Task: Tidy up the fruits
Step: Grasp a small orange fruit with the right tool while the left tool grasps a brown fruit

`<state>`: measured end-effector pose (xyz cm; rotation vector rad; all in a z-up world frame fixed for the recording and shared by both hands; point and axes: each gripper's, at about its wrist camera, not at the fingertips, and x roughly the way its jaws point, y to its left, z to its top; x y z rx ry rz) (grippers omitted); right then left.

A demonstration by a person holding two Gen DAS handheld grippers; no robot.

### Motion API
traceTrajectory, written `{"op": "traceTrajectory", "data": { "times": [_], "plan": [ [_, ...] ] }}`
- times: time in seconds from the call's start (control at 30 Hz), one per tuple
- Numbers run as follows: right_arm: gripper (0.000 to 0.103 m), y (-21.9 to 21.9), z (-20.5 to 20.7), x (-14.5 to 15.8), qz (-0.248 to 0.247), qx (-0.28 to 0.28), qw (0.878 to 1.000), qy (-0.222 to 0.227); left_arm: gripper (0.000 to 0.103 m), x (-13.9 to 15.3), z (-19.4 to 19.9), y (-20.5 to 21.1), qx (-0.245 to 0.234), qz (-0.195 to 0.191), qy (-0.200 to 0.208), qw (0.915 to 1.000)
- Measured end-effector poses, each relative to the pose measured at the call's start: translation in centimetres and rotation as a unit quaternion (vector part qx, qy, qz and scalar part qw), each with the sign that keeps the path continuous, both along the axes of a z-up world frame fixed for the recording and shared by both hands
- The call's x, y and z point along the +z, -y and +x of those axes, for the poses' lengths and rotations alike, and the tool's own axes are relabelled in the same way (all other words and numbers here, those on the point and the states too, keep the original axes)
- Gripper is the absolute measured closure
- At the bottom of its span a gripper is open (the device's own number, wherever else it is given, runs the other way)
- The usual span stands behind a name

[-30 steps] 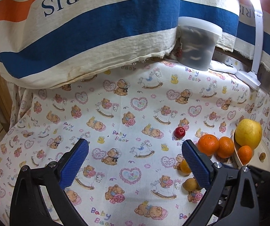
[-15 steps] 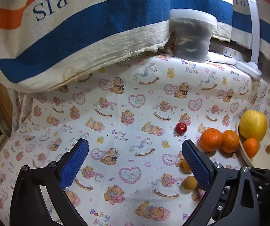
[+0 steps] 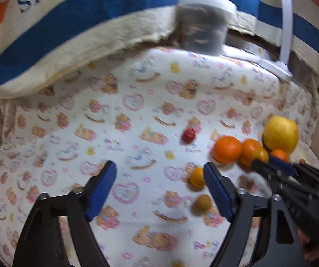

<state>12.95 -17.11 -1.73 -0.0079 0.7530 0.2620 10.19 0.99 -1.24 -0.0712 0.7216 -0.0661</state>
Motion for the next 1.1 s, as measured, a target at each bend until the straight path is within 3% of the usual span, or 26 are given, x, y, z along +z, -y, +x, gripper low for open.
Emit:
{"op": "traceTrajectory", "data": {
  "times": [0.13, 0.33, 0.47, 0.6, 0.83, 0.93, 1.1],
  "plan": [
    [0.074, 1.1, -0.1, 1.0, 0.015, -0.011, 1.0, 0.007, 0.046, -0.6, 0.0, 1.2, -0.024, -0.022, -0.048, 0.9983],
    [0.074, 1.6, -1.4, 2.7, 0.028, -0.003, 0.999, 0.025, 0.056, -1.3, -0.1, 2.7, -0.046, -0.013, -0.075, 0.996],
    [0.074, 1.6, -2.0, 3.3, 0.033, -0.002, 0.999, 0.031, 0.069, -1.8, 0.2, 2.8, -0.048, -0.007, -0.089, 0.9949],
    [0.074, 0.8, -2.2, 2.9, 0.024, 0.005, 0.999, 0.027, 0.07, -2.1, 0.5, 2.7, -0.058, -0.029, -0.103, 0.9926],
    [0.074, 0.6, -2.3, 2.8, 0.022, 0.001, 0.999, 0.029, 0.07, -2.3, 0.4, 3.3, -0.076, -0.035, -0.102, 0.9912],
    [0.074, 0.8, -2.3, 2.8, 0.026, -0.002, 0.999, 0.03, 0.078, -2.9, 0.7, 3.9, -0.085, -0.03, -0.11, 0.9898],
    [0.074, 0.9, -2.4, 3.0, 0.022, -0.002, 0.999, 0.036, 0.081, -2.9, 0.7, 3.7, -0.08, -0.032, -0.106, 0.9906]
  ]
}}
